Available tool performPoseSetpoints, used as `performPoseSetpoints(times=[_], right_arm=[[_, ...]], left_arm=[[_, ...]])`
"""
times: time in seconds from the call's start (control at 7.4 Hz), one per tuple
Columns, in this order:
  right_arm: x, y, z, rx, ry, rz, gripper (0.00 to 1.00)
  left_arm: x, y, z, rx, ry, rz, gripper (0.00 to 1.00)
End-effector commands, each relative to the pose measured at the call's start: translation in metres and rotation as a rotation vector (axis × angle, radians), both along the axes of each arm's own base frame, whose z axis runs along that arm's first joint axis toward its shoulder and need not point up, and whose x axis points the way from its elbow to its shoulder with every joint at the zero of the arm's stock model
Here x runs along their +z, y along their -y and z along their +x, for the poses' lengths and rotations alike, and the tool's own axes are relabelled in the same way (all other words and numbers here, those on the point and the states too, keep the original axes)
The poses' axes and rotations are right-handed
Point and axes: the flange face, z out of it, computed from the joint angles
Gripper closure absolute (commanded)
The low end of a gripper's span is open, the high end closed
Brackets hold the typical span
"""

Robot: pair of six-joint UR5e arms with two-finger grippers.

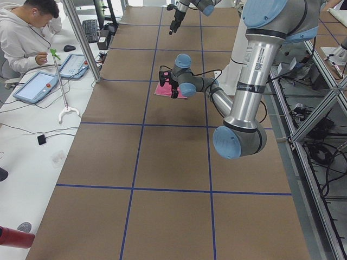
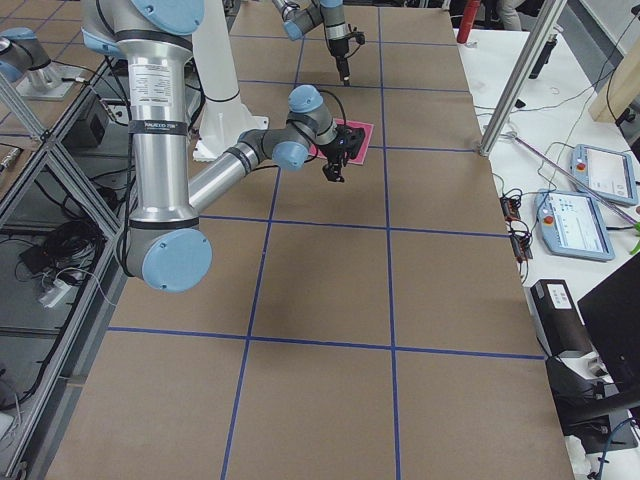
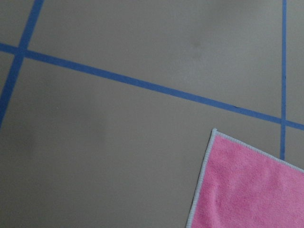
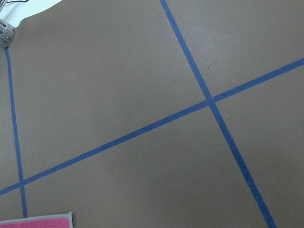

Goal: Fold towel twice with both arms
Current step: 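Move the left gripper to the pink towel's near corner while the right gripper approaches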

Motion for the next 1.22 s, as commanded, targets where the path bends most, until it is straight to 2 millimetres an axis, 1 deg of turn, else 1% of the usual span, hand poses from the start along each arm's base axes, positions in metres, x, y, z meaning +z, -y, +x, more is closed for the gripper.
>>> performPoseSetpoints(times=[0.0, 0.14, 0.27, 0.41, 0.54, 0.68, 0.81, 1.08], right_arm=[[-0.014, -0.039, -0.043, 0.072, 0.055, -0.046, 0.03], [-0.017, -0.053, -0.060, 0.125, 0.092, -0.094, 0.04], [-0.021, -0.067, -0.075, 0.141, 0.099, -0.076, 0.04], [-0.023, -0.075, -0.083, 0.149, 0.104, -0.069, 0.04], [-0.023, -0.078, -0.085, 0.147, 0.107, -0.070, 0.03], [-0.023, -0.078, -0.085, 0.146, 0.107, -0.070, 0.03], [-0.024, -0.078, -0.085, 0.147, 0.108, -0.069, 0.03], [-0.023, -0.078, -0.085, 0.152, 0.105, -0.066, 0.02]], left_arm=[[0.002, -0.035, 0.039, -0.017, -0.014, -0.012, 0.00], [0.002, -0.052, 0.054, -0.030, -0.016, -0.031, 0.00], [0.004, -0.066, 0.072, -0.035, -0.010, -0.033, 0.01], [0.009, -0.074, 0.083, -0.051, -0.005, -0.060, 0.09], [0.009, -0.081, 0.094, -0.060, 0.000, -0.057, 0.17], [0.009, -0.079, 0.102, -0.067, 0.004, -0.054, 0.23], [0.008, -0.079, 0.104, -0.066, 0.004, -0.054, 0.47], [0.015, -0.080, 0.103, -0.063, 0.016, -0.055, 0.48]])
